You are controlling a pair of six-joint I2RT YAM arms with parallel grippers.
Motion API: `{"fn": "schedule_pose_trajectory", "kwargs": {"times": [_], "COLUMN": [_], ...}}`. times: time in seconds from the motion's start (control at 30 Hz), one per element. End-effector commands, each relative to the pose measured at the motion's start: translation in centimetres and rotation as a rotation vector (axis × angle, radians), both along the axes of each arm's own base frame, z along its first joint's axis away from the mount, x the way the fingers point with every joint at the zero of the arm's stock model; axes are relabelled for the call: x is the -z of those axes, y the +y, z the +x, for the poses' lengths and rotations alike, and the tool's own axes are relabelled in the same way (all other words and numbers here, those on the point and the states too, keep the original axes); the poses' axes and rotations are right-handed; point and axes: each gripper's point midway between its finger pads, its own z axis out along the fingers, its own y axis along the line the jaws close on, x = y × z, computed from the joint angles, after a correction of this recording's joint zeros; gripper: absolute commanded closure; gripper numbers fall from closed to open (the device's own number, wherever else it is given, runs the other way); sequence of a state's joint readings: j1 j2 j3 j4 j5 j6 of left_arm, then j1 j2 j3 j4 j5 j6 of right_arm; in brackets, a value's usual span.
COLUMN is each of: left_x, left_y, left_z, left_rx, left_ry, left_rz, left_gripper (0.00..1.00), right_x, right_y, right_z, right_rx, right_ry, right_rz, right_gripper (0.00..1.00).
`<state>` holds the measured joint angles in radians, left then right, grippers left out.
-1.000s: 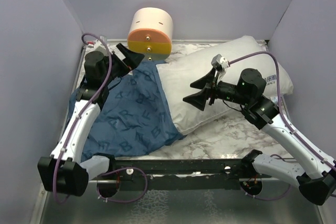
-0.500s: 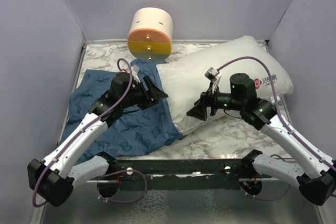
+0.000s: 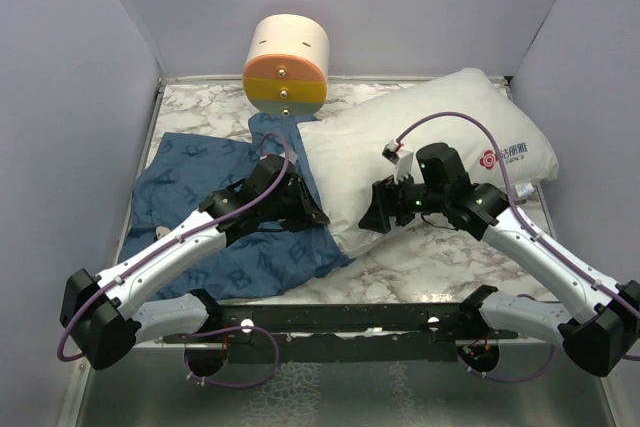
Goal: Put the pillow into the pillowcase
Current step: Stuff the pillow into the pillowcase.
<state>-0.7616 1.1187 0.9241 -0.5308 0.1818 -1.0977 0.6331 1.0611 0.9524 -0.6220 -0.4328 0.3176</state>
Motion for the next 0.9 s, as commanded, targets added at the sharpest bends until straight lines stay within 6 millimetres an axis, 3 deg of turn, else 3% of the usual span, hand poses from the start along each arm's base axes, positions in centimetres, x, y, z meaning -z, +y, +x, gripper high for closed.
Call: {"fn": "schedule_pose_trajectory", "kwargs": {"times": [0.0,0.2,0.27,0.3,0.37,0.57,0.67,0.8,0.87], "left_x": [-1.0,-3.3,-3.9,-4.2,-5.3,-7.9,-6.2,-1.0,1.0], "left_y": [-0.8,-1.0,-1.5,-1.9,-2.6,-3.9,-4.3,-3.0,-1.5], "left_z": [0.4,-0.4,-0.8,-1.0,-1.2,-0.2,0.2,1.1,1.5], "left_rx": [-0.008,0.064,0.097,0.110,0.136,0.169,0.188,0.142,0.097], "left_ry": [-0.019,-0.035,-0.028,-0.025,-0.026,-0.075,-0.067,-0.025,-0.001], "left_rz": [-0.048,-0.057,-0.085,-0.109,-0.153,-0.192,-0.165,-0.076,-0.022], "left_gripper": [0.88,0.92,0.96,0.98,0.99,0.98,0.97,0.92,0.77], "right_x": [2.4,4.8,4.8,4.2,3.0,-0.1,-0.6,0.3,0.5], "right_y": [-0.1,2.0,2.8,3.4,4.7,9.0,10.6,10.8,10.2], "right_z": [1.0,2.0,2.9,3.6,4.9,7.0,7.3,6.3,5.0], "right_rx": [0.059,0.066,0.071,0.079,0.085,0.051,0.022,-0.014,-0.047], "right_ry": [0.019,0.040,0.028,0.012,-0.013,-0.009,0.011,0.036,0.029], "right_rz": [-0.056,-0.049,-0.034,-0.012,0.040,0.221,0.297,0.314,0.319], "right_gripper": [0.33,0.54,0.69,0.80,0.91,0.98,0.98,0.97,0.94]}}
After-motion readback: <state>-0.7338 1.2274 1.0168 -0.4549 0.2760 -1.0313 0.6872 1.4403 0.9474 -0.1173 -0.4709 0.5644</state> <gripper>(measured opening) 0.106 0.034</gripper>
